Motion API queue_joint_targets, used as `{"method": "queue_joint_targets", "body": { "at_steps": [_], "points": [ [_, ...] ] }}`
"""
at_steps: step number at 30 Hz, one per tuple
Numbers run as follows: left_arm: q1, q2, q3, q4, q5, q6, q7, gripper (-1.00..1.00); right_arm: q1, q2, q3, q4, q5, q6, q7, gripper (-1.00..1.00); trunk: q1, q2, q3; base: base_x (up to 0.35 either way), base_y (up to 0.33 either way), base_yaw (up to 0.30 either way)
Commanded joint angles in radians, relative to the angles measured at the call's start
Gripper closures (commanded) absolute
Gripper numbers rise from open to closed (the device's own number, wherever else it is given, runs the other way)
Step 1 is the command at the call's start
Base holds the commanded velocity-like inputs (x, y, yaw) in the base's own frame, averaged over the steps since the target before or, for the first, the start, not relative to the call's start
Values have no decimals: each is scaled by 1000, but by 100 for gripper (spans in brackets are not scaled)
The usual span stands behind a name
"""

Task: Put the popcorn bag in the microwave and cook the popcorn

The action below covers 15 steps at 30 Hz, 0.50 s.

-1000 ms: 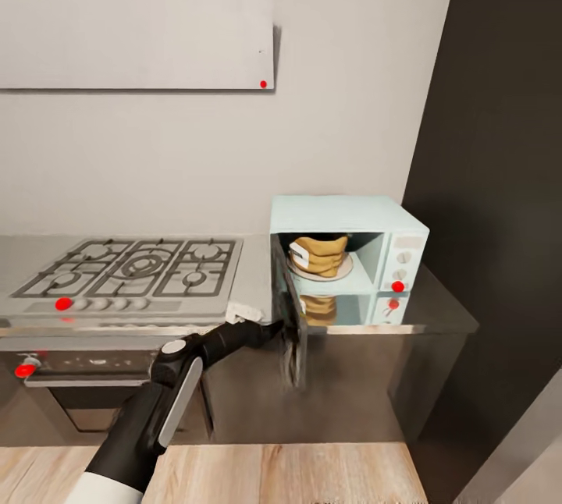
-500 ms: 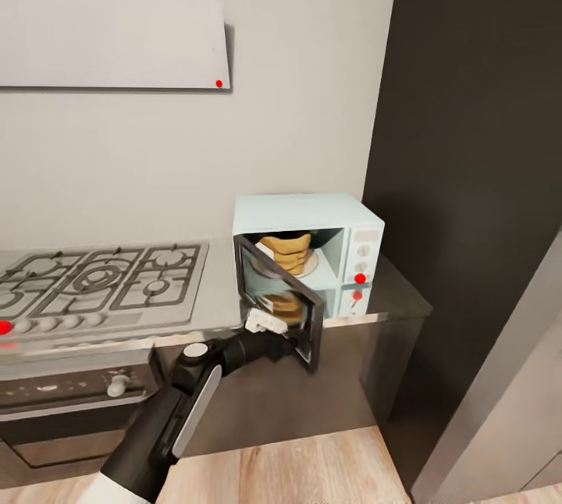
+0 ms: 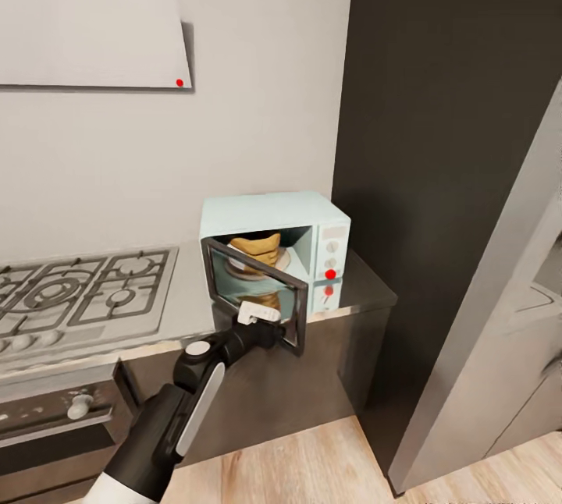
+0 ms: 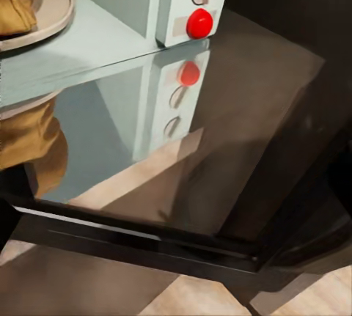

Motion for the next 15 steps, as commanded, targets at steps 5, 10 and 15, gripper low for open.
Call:
{"method": "queue_joint_targets", "body": {
  "at_steps": [5,10,15],
  "points": [
    [0,-1,-100,0,32,9,0,-100,-1,-1,-8,3,10,-7,2,-100,0,-1,-1,39,0,-7],
    [0,-11,-101,1,33,9,1,-100,-1,-1,-8,3,10,-6,2,-100,0,-1,-1,220,-31,0],
    [0,-18,-101,5,46,9,53,-100,-1,-1,-8,3,10,-6,3,-100,0,-1,-1,259,-159,0]
  ]
}}
